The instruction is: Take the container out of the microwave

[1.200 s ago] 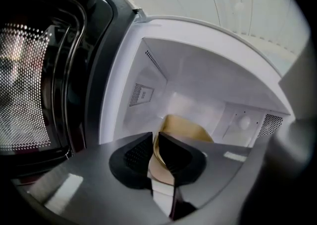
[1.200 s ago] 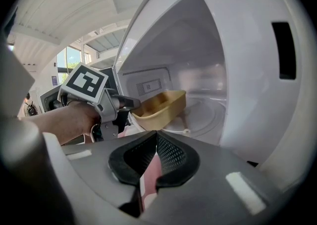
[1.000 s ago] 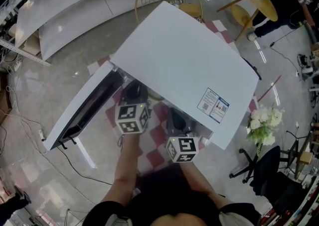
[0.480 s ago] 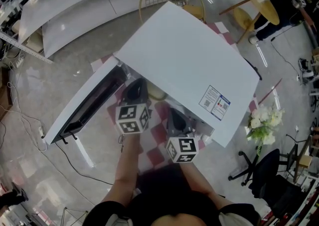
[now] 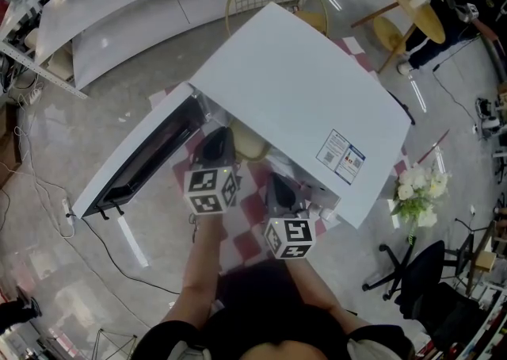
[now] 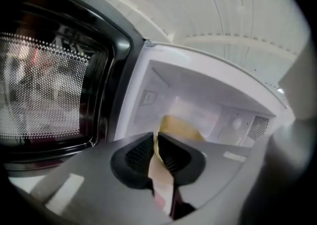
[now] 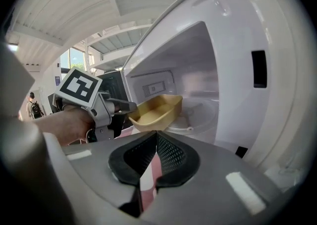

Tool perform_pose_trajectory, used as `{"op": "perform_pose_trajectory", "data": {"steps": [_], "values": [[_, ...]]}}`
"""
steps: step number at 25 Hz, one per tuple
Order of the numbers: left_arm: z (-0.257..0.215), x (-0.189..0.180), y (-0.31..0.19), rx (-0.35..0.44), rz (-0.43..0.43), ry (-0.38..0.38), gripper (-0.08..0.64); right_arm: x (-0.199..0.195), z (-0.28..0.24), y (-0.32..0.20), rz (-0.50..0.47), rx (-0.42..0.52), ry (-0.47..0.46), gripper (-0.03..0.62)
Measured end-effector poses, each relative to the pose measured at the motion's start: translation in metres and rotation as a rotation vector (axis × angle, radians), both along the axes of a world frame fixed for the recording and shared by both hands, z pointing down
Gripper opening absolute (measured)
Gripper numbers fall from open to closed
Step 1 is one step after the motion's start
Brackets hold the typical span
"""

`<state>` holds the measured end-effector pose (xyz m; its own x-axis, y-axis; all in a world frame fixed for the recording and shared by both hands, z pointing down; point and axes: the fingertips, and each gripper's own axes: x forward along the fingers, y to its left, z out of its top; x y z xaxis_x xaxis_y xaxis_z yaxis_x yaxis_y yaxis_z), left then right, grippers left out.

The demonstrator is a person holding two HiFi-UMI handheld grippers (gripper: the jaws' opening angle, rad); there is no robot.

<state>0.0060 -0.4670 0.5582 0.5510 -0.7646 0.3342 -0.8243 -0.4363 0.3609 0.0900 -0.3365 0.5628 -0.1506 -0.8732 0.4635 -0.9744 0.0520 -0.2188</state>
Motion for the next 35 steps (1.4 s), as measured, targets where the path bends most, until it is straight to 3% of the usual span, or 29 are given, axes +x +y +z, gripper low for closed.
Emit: {"op": "perform_pose_trajectory", "data": {"steps": [35], "values": [[-0.010, -0.053, 0.068, -0.009, -0.064, -0.028, 0.034, -0.021, -0.023, 0.034, -0.052, 0.065, -0.003, 0.002]]}}
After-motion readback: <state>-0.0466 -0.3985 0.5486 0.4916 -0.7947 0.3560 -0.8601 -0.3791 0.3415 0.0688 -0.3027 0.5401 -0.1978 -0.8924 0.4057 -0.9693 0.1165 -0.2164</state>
